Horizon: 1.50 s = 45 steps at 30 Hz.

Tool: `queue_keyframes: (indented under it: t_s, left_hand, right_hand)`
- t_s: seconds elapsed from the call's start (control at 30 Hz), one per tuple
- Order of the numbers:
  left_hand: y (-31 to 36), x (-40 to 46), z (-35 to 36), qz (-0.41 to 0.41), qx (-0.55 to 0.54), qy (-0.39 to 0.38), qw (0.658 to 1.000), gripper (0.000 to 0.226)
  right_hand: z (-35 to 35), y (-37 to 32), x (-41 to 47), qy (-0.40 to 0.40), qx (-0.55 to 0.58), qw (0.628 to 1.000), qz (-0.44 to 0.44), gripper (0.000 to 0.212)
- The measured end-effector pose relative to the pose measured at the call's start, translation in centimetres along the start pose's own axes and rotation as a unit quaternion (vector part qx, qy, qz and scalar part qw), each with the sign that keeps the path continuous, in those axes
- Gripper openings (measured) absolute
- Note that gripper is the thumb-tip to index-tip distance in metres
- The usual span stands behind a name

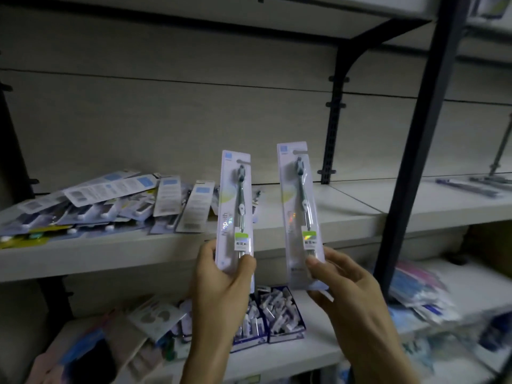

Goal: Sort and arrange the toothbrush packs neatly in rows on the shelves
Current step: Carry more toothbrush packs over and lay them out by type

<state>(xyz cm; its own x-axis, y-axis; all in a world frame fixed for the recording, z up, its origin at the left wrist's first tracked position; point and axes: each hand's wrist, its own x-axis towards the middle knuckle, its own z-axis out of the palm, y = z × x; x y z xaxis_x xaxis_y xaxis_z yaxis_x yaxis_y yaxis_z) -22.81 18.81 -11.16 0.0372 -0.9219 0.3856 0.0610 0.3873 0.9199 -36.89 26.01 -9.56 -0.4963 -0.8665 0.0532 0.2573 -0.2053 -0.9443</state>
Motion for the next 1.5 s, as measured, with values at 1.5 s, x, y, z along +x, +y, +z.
queue_keyframes:
  t_s: [1.5]
  left_hand:
    - [-0.5,-5.7,59.7,-0.094,-0.159,-0.197,0.963,0.015]
  right_hand:
    - [-52.1,-16.1,22.8,0.177,-0.116,0.970,-0.123,0.030]
